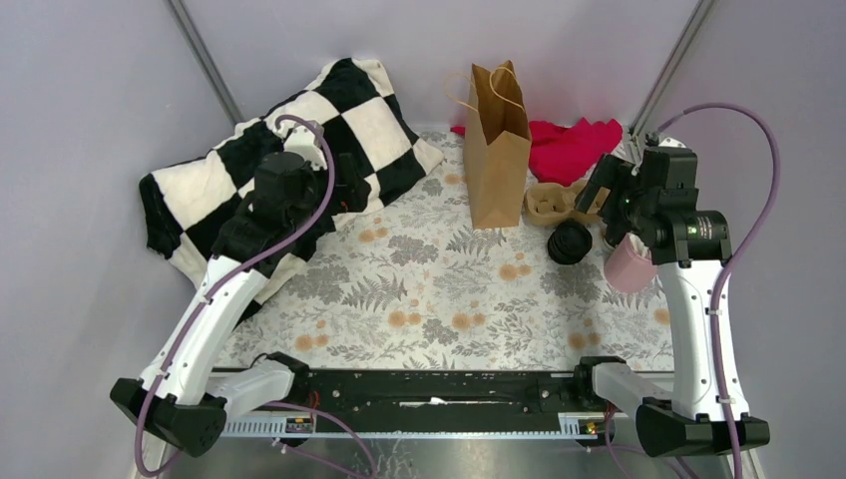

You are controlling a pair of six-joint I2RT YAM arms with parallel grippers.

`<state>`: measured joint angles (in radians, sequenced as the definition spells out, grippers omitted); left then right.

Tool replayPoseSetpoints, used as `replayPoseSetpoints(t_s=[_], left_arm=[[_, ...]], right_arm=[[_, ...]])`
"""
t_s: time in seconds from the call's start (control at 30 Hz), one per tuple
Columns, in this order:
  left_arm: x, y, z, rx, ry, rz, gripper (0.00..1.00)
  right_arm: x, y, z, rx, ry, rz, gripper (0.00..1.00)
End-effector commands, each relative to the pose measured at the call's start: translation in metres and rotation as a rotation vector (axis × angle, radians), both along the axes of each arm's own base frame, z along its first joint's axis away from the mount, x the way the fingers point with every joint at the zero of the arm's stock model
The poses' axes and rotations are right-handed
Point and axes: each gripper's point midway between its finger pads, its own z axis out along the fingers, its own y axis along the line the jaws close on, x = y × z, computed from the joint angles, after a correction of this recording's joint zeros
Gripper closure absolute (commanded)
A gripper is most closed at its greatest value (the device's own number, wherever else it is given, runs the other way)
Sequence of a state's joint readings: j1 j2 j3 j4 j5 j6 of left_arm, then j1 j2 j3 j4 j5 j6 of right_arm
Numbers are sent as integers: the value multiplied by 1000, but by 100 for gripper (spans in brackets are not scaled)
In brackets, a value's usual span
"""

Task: Pack the takeout coffee

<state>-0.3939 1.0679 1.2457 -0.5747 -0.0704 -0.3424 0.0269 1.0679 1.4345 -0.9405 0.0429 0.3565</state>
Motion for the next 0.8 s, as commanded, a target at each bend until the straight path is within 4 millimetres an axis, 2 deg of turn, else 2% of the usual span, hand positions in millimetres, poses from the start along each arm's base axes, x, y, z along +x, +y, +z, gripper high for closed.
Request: replayPoseSetpoints(t_s=[0.0, 0.17, 0.37, 0.5, 0.6, 0.77], left_arm=[[-8, -24, 33, -86, -65, -111, 1], [-17, -33, 31, -97, -26, -162, 1], [-29, -45, 27, -75, -7, -233, 1], [-42, -65, 31, -49, -20, -327, 1], [-48, -73, 29, -28, -28, -368, 1], [-55, -78, 23, 37, -41, -394, 1]], right_arm=[[-2, -4, 16, -18, -4, -12, 0], [14, -4, 17, -51, 5, 33, 0], [43, -12, 0, -101, 69, 17, 1], [62, -29, -3, -179, 110, -37, 1], [77, -33, -4, -208, 130, -42, 2], [93, -66, -12, -245, 209, -120, 4]])
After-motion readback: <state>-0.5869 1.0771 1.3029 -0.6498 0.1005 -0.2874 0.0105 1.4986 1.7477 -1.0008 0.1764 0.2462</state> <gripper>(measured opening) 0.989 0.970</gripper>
